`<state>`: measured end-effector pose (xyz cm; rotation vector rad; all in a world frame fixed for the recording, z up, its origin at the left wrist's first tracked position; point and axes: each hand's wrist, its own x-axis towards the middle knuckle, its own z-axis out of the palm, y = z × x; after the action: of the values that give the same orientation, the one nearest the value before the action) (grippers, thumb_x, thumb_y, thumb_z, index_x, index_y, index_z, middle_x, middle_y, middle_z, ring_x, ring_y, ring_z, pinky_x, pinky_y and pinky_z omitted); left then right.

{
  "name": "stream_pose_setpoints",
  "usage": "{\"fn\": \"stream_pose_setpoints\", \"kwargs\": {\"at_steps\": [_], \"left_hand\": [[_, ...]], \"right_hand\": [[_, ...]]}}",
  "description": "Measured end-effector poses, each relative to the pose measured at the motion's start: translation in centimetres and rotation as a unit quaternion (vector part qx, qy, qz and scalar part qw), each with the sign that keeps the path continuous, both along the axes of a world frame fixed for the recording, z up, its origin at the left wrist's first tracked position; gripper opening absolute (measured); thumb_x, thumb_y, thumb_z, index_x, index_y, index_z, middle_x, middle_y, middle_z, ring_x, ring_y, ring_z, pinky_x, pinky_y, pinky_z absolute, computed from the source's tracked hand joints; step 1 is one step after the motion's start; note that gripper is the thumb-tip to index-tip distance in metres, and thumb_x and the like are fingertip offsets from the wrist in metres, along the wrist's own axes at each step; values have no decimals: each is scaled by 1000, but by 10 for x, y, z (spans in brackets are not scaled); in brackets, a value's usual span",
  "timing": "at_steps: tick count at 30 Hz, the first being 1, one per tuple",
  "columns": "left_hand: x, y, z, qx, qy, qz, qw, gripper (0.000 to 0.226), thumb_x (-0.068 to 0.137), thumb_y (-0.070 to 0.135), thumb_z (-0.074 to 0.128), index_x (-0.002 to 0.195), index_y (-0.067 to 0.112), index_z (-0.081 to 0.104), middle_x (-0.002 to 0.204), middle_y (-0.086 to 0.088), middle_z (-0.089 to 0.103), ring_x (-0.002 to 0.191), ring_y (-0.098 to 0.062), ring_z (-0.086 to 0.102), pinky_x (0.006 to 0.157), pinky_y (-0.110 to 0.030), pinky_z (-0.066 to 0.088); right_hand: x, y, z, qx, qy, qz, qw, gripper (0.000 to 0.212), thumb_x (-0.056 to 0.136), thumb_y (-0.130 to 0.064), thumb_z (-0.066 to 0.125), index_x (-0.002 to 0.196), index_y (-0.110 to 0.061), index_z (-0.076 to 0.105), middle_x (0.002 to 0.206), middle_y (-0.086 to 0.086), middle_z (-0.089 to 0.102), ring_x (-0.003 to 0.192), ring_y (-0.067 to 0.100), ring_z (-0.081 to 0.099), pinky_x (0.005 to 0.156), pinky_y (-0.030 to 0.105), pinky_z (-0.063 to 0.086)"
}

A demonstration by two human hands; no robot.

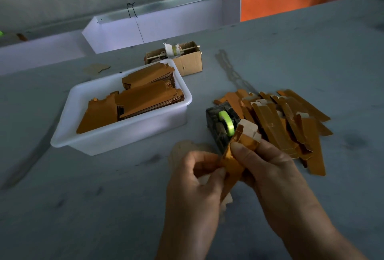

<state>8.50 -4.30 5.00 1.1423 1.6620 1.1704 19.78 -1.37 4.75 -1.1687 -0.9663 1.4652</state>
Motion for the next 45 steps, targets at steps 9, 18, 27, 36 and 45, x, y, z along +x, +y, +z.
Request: {"fn": "stream_pose_setpoints", "kwargs": {"at_steps": [9, 18, 27, 36, 45], "left_hand": [[-5, 5, 8, -39, -138, -73, 987, 8, 79, 23, 69, 75, 18, 73, 69, -9, 70, 61, -26, 65, 54, -26, 51], [-11, 12, -2, -58, -183, 63, 979, 24, 86, 7, 64, 63, 13, 67, 47, 2, 56, 35, -4, 46, 34, -12, 31], [-5, 14, -10, -61, -205, 56, 975, 15, 87, 9, 63, 74, 5, 67, 57, -12, 56, 39, -9, 46, 35, -17, 32], [23, 14, -13, -45, -258, 40, 964, 16, 89, 12, 62, 74, 11, 70, 61, -6, 62, 44, -9, 53, 37, -18, 39], [26, 18, -18, -50, -243, 30, 968, 15, 91, 16, 61, 79, 10, 68, 59, -6, 58, 42, -11, 49, 38, -20, 37]], "right_hand": [[12, 9, 6, 60, -140, 45, 987, 26, 73, -40, 62, 76, -15, 68, 75, 8, 67, 75, 18, 63, 60, 15, 52], [56, 31, -1, 111, -316, -81, 939, 30, 89, -16, 58, 66, -33, 62, 55, -15, 61, 52, 1, 56, 50, 20, 34], [41, 37, -12, 116, -534, 59, 835, 22, 87, -42, 55, 96, -26, 68, 106, -6, 58, 101, 13, 50, 83, 26, 40], [31, 40, -7, 50, -518, 43, 853, 17, 84, -41, 62, 91, -28, 70, 121, -7, 53, 117, 25, 42, 96, 43, 41], [24, 40, -18, 51, -313, -38, 948, 10, 83, -25, 67, 74, -24, 67, 115, -8, 55, 105, 16, 54, 82, 34, 50]]}}
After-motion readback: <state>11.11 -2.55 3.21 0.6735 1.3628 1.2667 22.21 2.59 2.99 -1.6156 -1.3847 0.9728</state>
